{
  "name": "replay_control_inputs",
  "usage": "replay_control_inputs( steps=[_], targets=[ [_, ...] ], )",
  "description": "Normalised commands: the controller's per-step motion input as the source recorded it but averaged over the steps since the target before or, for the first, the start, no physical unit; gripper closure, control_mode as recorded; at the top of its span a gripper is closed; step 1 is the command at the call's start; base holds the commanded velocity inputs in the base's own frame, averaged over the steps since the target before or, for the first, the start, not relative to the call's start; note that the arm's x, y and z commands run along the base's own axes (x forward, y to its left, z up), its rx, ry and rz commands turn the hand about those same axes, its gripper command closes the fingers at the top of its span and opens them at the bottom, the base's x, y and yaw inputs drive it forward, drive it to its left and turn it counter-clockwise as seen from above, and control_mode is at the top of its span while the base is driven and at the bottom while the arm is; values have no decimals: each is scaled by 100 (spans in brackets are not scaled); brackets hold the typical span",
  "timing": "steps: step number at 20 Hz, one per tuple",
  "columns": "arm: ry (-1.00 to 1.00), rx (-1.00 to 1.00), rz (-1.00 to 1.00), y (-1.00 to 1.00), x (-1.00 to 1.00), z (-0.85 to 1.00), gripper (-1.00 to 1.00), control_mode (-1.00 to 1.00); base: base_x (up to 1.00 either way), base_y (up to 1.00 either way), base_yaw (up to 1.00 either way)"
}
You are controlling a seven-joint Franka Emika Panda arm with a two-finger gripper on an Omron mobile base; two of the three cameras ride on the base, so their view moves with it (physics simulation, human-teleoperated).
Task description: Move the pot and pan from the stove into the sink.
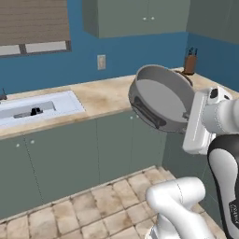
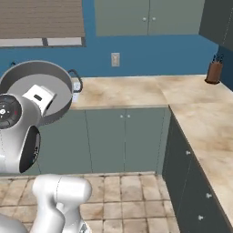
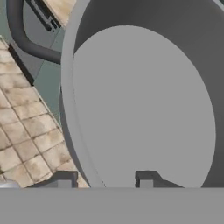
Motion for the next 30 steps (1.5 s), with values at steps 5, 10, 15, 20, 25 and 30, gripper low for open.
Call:
replay_control_inputs(
  steps=[5, 10, 15, 20, 25, 30],
  targets=[
    [0, 0, 0, 0, 0, 0, 100, 100, 100, 22, 0],
    [0, 0, 0, 0, 0, 0, 100, 100, 100, 21, 0],
    [0, 0, 0, 0, 0, 0, 100, 100, 30, 3, 0],
    [0, 0, 0, 0, 0, 0, 100, 100, -3, 59, 0],
    [0, 0, 0, 0, 0, 0, 100, 100, -3, 99, 0],
    [0, 0, 0, 0, 0, 0, 100, 100, -1, 100, 0]
  ],
)
